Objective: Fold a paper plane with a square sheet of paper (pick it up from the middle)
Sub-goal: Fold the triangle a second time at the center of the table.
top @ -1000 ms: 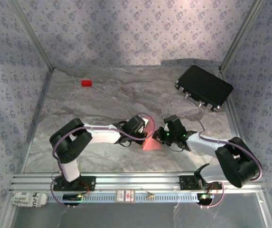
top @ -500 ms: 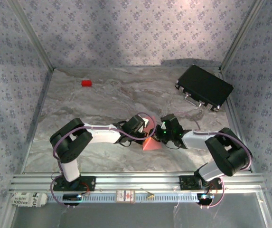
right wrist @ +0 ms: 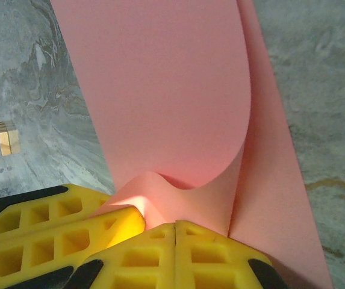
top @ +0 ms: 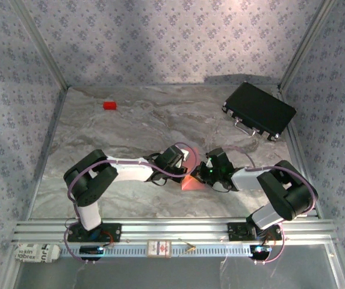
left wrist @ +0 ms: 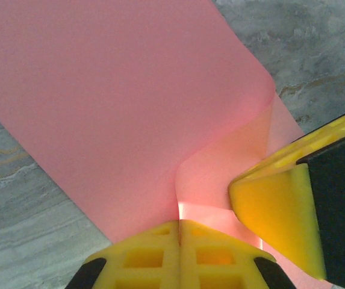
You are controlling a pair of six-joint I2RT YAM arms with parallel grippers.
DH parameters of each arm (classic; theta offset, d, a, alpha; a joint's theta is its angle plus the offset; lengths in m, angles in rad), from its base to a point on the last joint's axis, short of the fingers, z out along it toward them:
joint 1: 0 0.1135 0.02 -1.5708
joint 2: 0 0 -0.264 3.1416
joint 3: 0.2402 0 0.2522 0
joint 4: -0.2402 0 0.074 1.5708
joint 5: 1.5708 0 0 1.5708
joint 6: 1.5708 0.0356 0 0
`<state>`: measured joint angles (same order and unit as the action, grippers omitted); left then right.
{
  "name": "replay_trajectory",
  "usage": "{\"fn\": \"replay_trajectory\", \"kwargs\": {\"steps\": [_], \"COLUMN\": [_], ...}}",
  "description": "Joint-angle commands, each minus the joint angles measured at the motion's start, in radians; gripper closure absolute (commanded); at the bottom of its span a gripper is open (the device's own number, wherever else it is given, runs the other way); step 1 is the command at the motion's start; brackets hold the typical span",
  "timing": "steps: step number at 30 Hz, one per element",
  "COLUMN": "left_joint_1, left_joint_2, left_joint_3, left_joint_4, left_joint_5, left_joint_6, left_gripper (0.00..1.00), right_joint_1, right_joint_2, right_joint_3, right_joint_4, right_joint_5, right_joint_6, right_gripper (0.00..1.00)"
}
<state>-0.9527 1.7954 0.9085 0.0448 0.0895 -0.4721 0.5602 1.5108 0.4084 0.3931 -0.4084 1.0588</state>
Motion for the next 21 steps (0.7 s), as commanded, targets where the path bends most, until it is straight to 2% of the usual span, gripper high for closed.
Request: {"fn": "replay_trajectory", "kwargs": {"steps": [1,6,11,18,21], "left_joint_1": [0.005,0.006,0.006,0.008,0.009], "left_joint_2": [0.042,0.043,0.044,0.045,0.045], "left_joint_3": [0.002,0.003,0.004,0.009,0.010], "left_joint_4": [-0.065,-0.071,-0.073,-0.080,-0.085], "left_joint_5": [0.008,0.009,0.012,0.015,0.016], "left_joint_6": [0.003,0.003,0.001,0.003,0.004], "left_gripper": [0.99,0.99,0.99,0.99,0.99], "right_joint_1": [-0.009,-0.053,-0.086,-0.091,-0.099], "right_joint_2": [-0.021,-0.049,-0.004,0.053,0.037], "right_joint_3": [0.009,0.049,0.045,-0.001,0.007], "right_joint_4": [-0.038,-0.073,-0.044,-0.019,0.006], "right_joint_5": [-0.001,-0.015,-0.031,-0.006,-0.034], "right_joint_6": [-0.002,-0.029,-0.039,-0.014,-0.003], "right_gripper": [1.00,1.00,1.00,1.00,1.00]}}
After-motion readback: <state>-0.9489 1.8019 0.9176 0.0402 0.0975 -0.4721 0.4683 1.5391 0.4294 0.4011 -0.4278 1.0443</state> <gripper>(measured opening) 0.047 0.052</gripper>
